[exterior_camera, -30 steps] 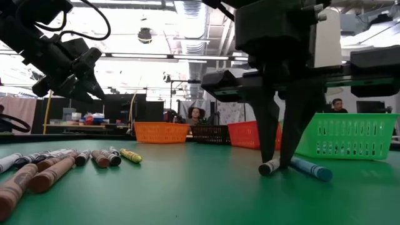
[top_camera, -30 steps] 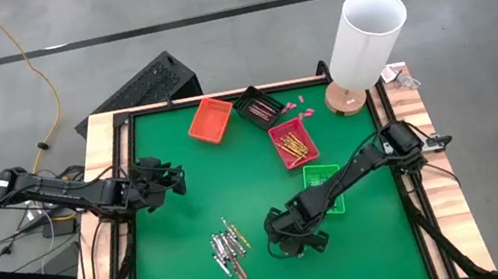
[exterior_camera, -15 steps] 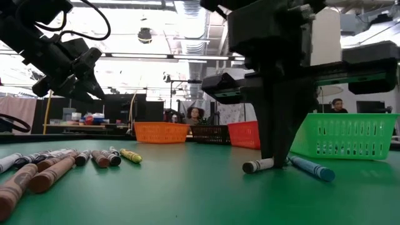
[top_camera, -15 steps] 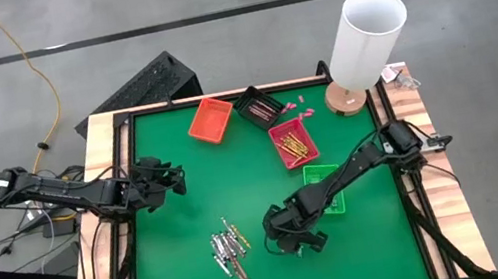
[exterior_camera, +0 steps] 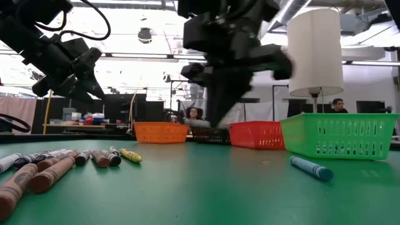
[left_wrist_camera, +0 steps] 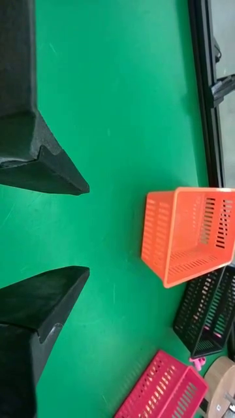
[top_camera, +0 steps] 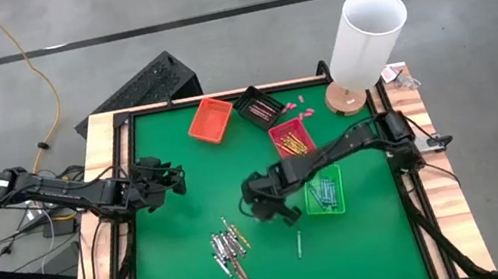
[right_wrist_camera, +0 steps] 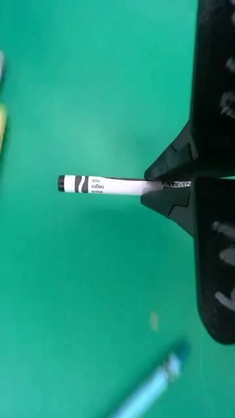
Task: Sort crayons
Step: Put the black crayon into the orange bin
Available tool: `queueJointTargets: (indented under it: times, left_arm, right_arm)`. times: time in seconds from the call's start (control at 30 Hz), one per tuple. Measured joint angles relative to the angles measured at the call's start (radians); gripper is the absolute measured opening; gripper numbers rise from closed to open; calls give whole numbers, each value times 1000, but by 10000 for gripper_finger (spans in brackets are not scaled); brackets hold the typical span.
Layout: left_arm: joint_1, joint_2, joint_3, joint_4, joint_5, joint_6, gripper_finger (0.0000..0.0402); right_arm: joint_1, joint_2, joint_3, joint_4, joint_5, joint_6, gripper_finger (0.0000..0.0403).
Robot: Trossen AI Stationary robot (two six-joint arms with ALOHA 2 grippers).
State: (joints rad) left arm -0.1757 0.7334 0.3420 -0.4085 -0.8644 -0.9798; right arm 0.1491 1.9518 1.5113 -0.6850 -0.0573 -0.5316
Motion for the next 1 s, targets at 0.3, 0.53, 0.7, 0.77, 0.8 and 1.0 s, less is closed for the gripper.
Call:
queueJointTargets:
  times: [0.3, 0.53, 0.7, 0.77, 0.8, 1.0]
  left_arm:
    - [0, 0, 0, -3, 0, 0, 180]
    - [0, 0, 0, -4, -6, 0, 180]
    - [0, 0, 0, -4, -6, 0, 180]
    - [0, 0, 0, -4, -6, 0, 180]
    - [0, 0, 0, -4, -7, 0, 180]
    - [0, 0, 0, -4, -7, 1, 180]
  right_arm:
    - [-126, -1, 91, 45, 97, 0, 1]
    - [-198, -2, 114, 153, 163, 11, 1]
    - [-244, -2, 114, 250, 226, 43, 1]
    - [-264, -2, 114, 292, 243, 64, 1]
    - [-274, -2, 114, 309, 248, 77, 1]
    - [-336, -2, 114, 398, 247, 116, 1]
